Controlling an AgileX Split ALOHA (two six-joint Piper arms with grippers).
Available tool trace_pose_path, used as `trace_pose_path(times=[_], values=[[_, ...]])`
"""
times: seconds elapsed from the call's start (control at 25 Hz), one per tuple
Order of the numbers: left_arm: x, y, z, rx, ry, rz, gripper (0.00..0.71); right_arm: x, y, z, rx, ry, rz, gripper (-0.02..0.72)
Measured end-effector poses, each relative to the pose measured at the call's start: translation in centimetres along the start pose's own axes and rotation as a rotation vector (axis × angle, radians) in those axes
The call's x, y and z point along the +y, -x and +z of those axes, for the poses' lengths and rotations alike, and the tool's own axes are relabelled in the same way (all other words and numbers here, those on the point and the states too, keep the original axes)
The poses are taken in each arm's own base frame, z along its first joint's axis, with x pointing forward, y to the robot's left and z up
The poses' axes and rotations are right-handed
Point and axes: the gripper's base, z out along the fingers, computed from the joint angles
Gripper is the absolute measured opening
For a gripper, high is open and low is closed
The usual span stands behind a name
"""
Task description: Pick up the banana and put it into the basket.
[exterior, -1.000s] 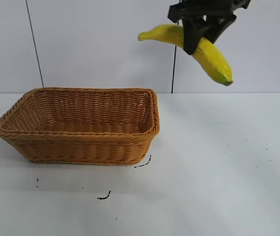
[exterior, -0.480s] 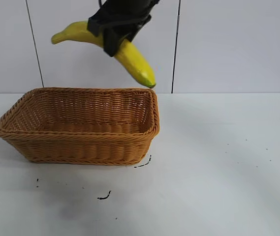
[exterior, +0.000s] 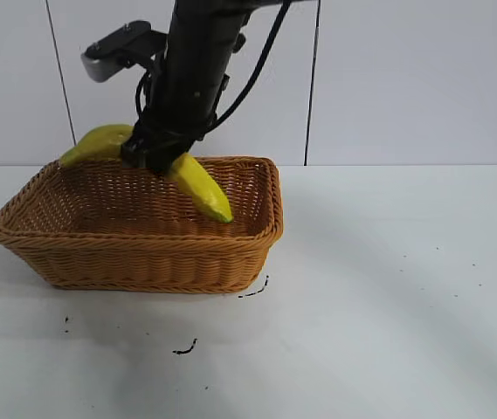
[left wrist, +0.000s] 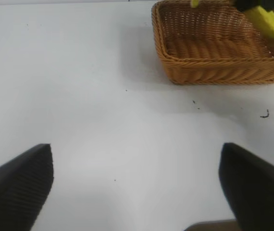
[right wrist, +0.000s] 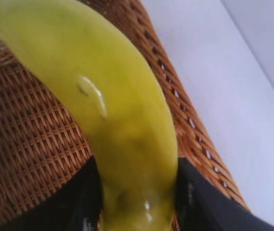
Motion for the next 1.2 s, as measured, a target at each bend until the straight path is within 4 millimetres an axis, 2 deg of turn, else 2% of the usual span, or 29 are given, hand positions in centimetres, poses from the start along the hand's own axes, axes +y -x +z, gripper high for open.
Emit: trace_pose_path(times=[0.12, 0.28, 0.32, 0.36, 0.44, 0.48, 0.6, 0.76, 0.96, 1.08, 1.2], values=[[0.0, 0.0, 0.0, 0.000, 0.000, 0.000, 0.693, 0.4, -0.1, 0.7, -0.007, 0.029, 0.026, 0.292], [0.0, 0.0, 0.0, 0.000, 0.000, 0.000, 0.693, 0.4, 0.1, 0.6, -0.024, 0.030, 0.034, 0.292], [0.0, 0.0, 0.0, 0.000, 0.000, 0.000, 0.693, 0.4, 0.1, 0.6, -0.024, 0.030, 0.034, 0.314], [0.0, 0.0, 0.0, 0.000, 0.000, 0.000, 0.693, 0.4, 0.1, 0.6, -0.024, 0.030, 0.034, 0.362], [0.0, 0.0, 0.0, 0.000, 0.000, 0.000, 0.693, 0.4, 0.1, 0.6, -0.026, 0.034, 0.038, 0.536], [0.0, 0.0, 0.0, 0.000, 0.000, 0.000, 0.693, 0.4, 0.1, 0.5, -0.027, 0.033, 0.038, 0.600], [0.0, 0.0, 0.0, 0.000, 0.000, 0.000, 0.693, 0.4, 0.0, 0.3, -0.011, 0.036, 0.041, 0.673], [0.0, 0.0, 0.0, 0.000, 0.000, 0.000, 0.693, -0.2, 0.4, -1.4, -0.007, 0.001, 0.129, 0.690], [0.0, 0.0, 0.0, 0.000, 0.000, 0.000, 0.693, -1.8, 1.4, -6.0, -0.056, -0.051, 0.319, 0.690], [0.0, 0.0, 0.0, 0.000, 0.000, 0.000, 0.693, -3.5, 0.5, -7.8, -0.034, -0.055, 0.407, 0.690], [0.0, 0.0, 0.0, 0.000, 0.000, 0.000, 0.693, -6.4, -1.8, -8.1, 0.019, -0.064, 0.496, 0.690]])
